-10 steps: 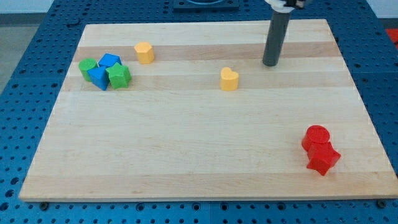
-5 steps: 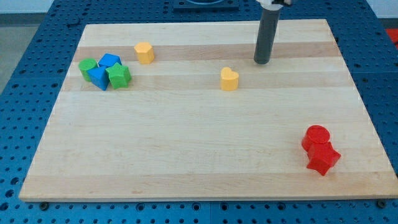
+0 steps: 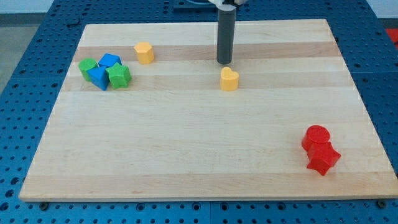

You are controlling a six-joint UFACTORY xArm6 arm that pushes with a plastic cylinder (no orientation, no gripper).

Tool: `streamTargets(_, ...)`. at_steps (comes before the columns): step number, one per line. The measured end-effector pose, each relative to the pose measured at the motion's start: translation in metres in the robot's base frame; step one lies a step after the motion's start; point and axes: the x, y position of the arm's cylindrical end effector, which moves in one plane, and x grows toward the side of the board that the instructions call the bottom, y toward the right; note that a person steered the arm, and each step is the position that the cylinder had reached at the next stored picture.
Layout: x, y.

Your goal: Slide the yellow heart towards the bottom center

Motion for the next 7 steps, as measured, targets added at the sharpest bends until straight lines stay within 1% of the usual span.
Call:
streamTargets(3, 0.030, -0.037)
streamTargets(4, 0.044, -0.038)
streamTargets(6, 0.028, -0.027)
streamTargets(7, 0.028, -0.012)
